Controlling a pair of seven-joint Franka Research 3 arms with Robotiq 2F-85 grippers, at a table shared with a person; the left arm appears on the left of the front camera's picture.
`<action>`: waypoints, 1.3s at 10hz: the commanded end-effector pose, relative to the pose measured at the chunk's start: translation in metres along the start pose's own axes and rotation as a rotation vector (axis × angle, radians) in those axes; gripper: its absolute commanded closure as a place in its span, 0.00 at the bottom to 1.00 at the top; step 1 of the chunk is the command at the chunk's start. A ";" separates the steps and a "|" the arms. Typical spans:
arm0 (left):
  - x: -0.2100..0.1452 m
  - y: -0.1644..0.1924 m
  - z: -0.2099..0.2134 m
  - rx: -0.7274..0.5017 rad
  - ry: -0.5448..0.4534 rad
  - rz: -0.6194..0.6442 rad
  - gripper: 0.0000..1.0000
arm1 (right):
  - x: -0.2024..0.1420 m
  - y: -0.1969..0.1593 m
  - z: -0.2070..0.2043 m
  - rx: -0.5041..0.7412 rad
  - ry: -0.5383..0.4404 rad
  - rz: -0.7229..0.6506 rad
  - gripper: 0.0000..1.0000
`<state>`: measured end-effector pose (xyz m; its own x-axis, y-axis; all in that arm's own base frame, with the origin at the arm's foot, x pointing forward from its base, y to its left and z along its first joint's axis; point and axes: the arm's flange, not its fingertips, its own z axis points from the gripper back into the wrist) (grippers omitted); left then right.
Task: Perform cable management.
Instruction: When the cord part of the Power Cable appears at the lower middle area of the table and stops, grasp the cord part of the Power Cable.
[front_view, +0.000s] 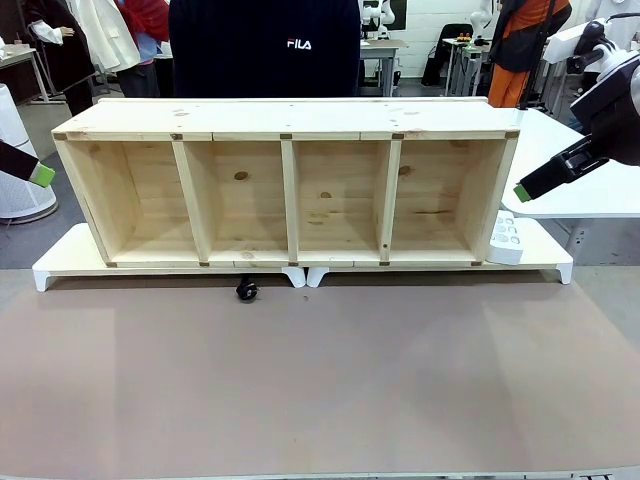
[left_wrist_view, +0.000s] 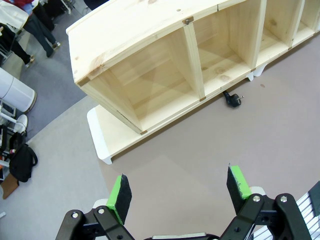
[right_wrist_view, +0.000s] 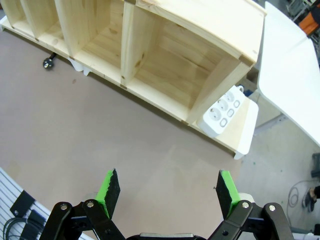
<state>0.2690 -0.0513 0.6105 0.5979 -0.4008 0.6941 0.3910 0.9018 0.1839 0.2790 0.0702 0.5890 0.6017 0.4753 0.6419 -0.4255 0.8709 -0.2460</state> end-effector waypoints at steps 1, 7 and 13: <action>0.001 0.000 -0.002 0.000 -0.006 0.000 0.00 | 0.000 0.000 0.000 0.000 -0.001 0.001 0.00; 0.001 0.000 -0.002 0.000 -0.006 0.000 0.00 | 0.000 0.000 0.000 0.000 -0.001 0.001 0.00; 0.001 0.000 -0.002 0.000 -0.006 0.000 0.00 | 0.000 0.000 0.000 0.000 -0.001 0.001 0.00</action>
<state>0.2690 -0.0513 0.6105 0.5979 -0.4008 0.6941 0.3910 0.9018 0.1839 0.2790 0.0702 0.5890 0.6017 0.4753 0.6419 -0.4255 0.8709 -0.2461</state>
